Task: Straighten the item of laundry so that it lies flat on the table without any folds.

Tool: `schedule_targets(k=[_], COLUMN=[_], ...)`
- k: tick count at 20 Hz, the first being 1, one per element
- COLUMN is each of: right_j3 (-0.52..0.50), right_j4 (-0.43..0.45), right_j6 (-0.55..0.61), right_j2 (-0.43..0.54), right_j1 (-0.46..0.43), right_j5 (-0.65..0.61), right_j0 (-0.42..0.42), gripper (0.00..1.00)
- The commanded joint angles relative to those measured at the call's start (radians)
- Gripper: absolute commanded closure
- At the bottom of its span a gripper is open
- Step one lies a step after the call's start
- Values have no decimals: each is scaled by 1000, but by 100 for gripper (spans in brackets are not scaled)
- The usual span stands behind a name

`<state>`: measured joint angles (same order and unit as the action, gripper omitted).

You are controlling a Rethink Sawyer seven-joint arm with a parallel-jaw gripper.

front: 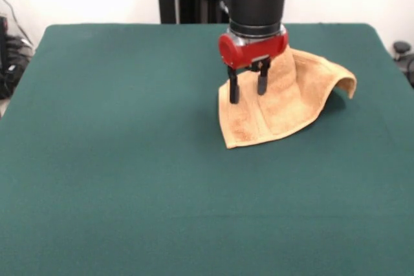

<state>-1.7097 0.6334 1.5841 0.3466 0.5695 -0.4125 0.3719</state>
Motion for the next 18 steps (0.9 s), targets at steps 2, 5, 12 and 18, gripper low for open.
schedule_targets(k=[2,5,12,18], right_j3=[38,58,91,133], right_j4=[16,35,101,140], right_j6=[-134,-128,-94,-46], right_j2=[145,136,95,75], right_j1=[-59,-82,-143,-211], right_j5=[-75,-68,1,47], right_j0=[25,25,-2,-21], gripper=[0,0,0,0])
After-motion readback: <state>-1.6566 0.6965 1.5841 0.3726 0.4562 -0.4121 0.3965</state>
